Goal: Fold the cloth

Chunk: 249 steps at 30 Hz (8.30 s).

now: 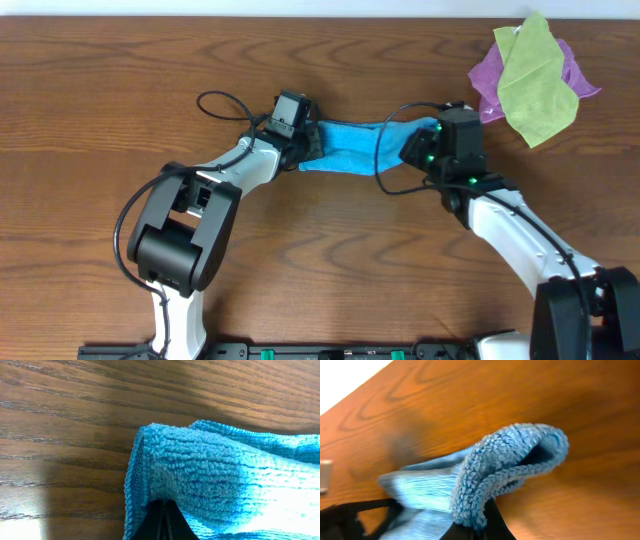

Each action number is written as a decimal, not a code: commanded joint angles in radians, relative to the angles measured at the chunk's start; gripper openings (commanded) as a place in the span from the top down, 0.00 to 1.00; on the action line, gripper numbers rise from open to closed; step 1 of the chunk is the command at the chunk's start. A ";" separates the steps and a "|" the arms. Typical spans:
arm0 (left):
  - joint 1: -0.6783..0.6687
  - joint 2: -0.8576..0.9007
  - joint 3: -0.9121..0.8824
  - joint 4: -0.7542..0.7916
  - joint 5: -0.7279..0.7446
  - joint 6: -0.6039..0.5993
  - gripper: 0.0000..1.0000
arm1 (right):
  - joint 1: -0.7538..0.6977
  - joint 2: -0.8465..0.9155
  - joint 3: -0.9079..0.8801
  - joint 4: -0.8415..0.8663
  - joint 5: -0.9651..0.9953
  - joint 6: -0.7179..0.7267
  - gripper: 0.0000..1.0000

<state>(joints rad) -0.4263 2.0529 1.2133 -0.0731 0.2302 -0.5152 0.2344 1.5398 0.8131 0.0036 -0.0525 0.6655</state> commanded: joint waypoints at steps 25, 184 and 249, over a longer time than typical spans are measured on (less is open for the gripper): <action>0.003 0.040 -0.043 -0.043 0.082 0.022 0.94 | 0.163 0.154 0.118 0.060 -0.008 -0.028 0.99; 0.491 -0.290 0.067 -0.320 0.248 0.223 0.94 | 0.330 0.364 0.517 -0.311 -0.143 -0.255 0.01; 0.492 -0.290 0.067 -0.327 0.347 0.224 0.07 | 0.411 0.524 0.625 -0.062 -0.190 -0.157 0.92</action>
<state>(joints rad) 0.0647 1.7874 1.2572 -0.3958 0.5694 -0.2947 0.6338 2.0640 1.4223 -0.0589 -0.2535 0.5079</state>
